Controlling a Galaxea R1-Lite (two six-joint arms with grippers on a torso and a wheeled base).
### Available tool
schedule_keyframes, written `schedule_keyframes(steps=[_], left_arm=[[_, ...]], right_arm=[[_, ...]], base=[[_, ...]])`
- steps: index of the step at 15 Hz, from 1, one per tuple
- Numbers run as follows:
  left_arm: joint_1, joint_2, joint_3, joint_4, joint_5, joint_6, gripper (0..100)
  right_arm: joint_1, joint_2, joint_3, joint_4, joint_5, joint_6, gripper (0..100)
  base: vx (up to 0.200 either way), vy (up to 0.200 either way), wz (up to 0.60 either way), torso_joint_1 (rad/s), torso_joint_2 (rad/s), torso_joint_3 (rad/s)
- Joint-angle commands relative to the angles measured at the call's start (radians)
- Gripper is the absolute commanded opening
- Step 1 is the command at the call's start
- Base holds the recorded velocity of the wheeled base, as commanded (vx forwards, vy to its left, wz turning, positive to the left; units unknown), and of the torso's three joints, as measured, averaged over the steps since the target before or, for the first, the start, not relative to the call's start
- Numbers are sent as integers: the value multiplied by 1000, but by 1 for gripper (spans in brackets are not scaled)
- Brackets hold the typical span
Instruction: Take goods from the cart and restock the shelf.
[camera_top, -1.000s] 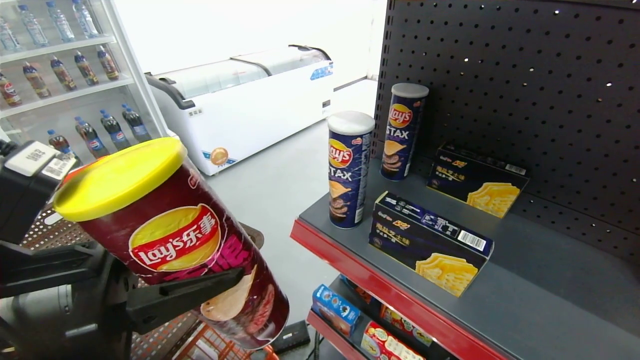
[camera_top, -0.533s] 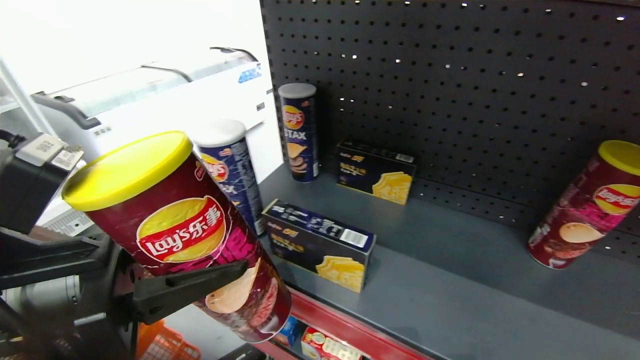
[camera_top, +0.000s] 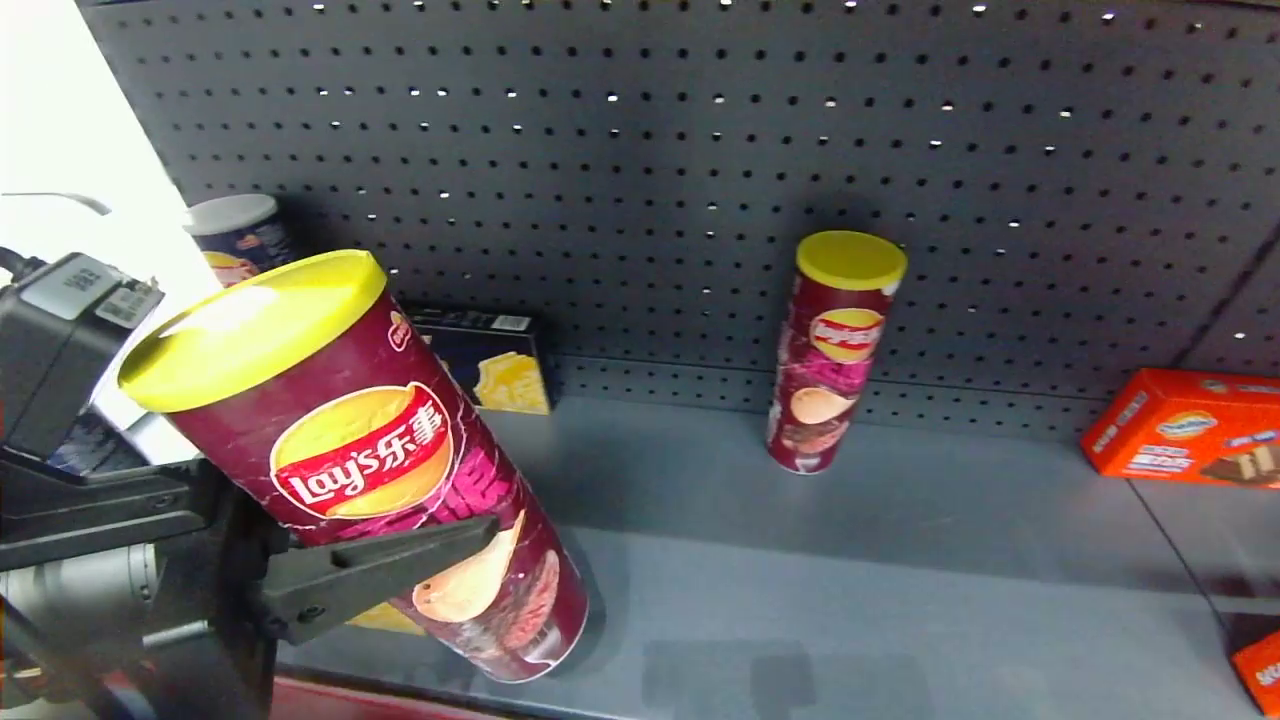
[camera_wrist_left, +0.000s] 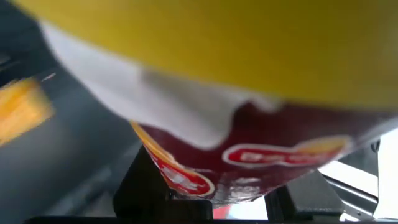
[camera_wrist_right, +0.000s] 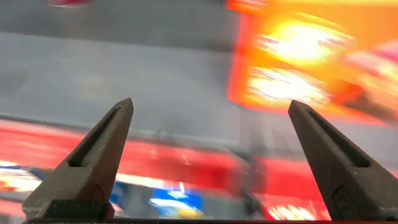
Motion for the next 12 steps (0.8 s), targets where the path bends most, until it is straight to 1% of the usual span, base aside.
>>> schedule_keyframes(steps=[1,3,12], left_arm=[[-3,-1,0,-1,0,0,0],[-3,-1,1,-1,0,-2,0],[5,-6,12,1,1,-3,0]], right_arm=[[0,0,0,0,0,-1,100],[0,0,0,0,0,-1,100],[0,0,0,0,-1,-4,100]], base=[[0,0,-600,12,7,-2],[0,0,-600,0,2,5],[0,0,0,0,0,0]])
